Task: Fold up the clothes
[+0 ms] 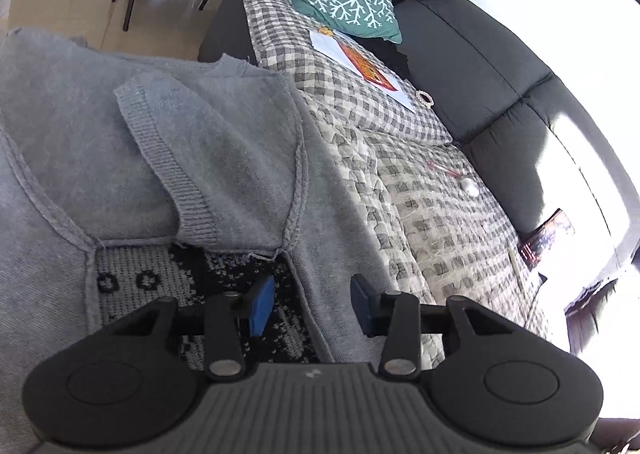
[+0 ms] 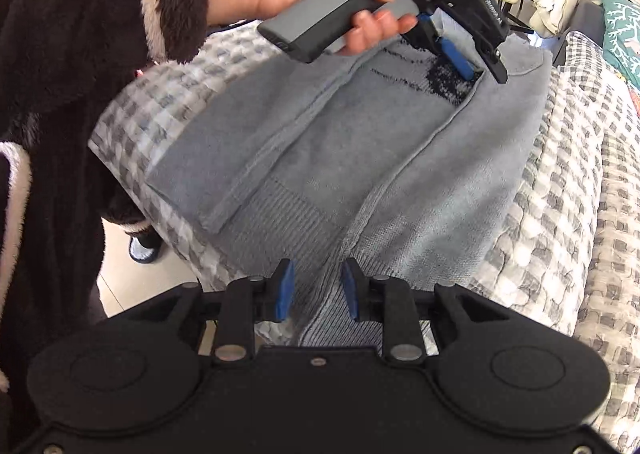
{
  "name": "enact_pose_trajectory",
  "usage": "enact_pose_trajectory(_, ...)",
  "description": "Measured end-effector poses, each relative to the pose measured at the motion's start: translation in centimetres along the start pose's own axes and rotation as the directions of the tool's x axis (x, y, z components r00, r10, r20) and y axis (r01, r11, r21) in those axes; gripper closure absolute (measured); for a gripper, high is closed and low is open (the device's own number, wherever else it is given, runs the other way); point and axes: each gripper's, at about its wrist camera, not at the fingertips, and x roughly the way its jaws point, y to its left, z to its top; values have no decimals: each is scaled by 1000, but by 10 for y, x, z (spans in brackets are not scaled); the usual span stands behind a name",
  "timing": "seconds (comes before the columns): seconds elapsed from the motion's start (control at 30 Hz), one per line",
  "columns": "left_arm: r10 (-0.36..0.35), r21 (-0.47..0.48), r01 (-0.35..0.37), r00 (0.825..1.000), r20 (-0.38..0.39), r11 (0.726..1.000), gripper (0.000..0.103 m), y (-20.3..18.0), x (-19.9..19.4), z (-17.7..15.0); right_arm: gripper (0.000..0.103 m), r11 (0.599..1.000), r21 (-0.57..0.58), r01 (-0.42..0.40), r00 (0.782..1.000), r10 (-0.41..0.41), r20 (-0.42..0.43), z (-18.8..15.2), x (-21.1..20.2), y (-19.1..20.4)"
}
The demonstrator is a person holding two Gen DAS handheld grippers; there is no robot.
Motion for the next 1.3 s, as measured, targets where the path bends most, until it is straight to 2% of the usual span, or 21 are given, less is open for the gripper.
enact_pose_trajectory(0.03,28,-40,-28,999,15,999,93,3,2,0,77,1000,1,1,1000,-1,4,0,0,-1)
enact_pose_trajectory(0.1,42,-76,-39,999,34,996,100,7,3,-1,83,1000,-4,12,1000,-12,7,-1,-1,-1)
enact_pose_trajectory(0.13,44,-97,-40,998,49,995,102,10,4,-1,91,1000,-10,23,1000,-23,7,-2,0,-1)
enact_pose_trajectory(0.17,56,-89,-49,996,72,995,103,9,3,-3,95,999,-15,33,999,-33,11,-2,-1,-1)
enact_pose_trajectory(0.2,63,-79,-56,994,88,995,103,8,1,-4,95,1000,-10,27,999,-27,18,-2,-2,-1)
enact_pose_trajectory(0.27,87,-22,-84,982,168,996,103,-1,-9,-8,96,1000,-5,4,999,-4,44,-3,-8,-2)
enact_pose_trajectory(0.33,101,11,-105,975,198,994,103,-6,-15,-9,96,1000,-15,4,999,-3,41,-3,-6,-1)
enact_pose_trajectory(0.37,109,28,-117,975,191,993,103,-8,-14,-9,95,1000,-20,13,1000,-13,22,-3,-1,0)
enact_pose_trajectory(0.4,132,66,-143,979,152,987,103,-11,-8,-9,95,1000,-19,18,1000,-18,4,-3,4,1)
enact_pose_trajectory(0.43,141,71,-152,981,132,986,102,-10,-4,-9,94,1000,-14,17,1000,-17,-11,-2,10,1)
enact_pose_trajectory(0.5,140,77,-149,983,116,986,100,-9,-1,-11,83,1000,5,-11,1000,11,-6,1,6,0)
enact_pose_trajectory(0.57,101,72,-109,989,103,991,89,-8,-6,-10,67,999,28,-29,999,28,33,0,-4,-3)
enact_pose_trajectory(0.6,84,73,-92,991,103,993,75,-8,-13,-11,66,999,40,-33,998,31,54,0,-9,-6)
enact_pose_trajectory(0.63,67,73,-74,993,102,995,67,-8,-20,-11,66,998,54,-32,997,28,72,-1,-12,-9)
enact_pose_trajectory(0.77,32,154,-49,994,109,987,63,-15,-57,-21,63,988,154,17,993,-35,113,-5,-24,-28)
enact_pose_trajectory(0.83,45,194,-63,994,99,979,56,-15,-79,-32,62,979,201,45,992,-68,108,-7,-25,-38)
enact_pose_trajectory(1.0,101,240,-116,992,76,964,54,2,-118,-59,62,951,298,85,991,-112,74,-16,-20,-59)
enact_pose_trajectory(1.13,121,199,-123,992,24,972,54,27,-140,-84,62,941,328,83,993,-105,51,-25,-17,-66)
enact_pose_trajectory(1.3,124,183,-121,992,-5,976,54,42,-160,-113,62,931,358,68,993,-97,64,-33,-18,-64)
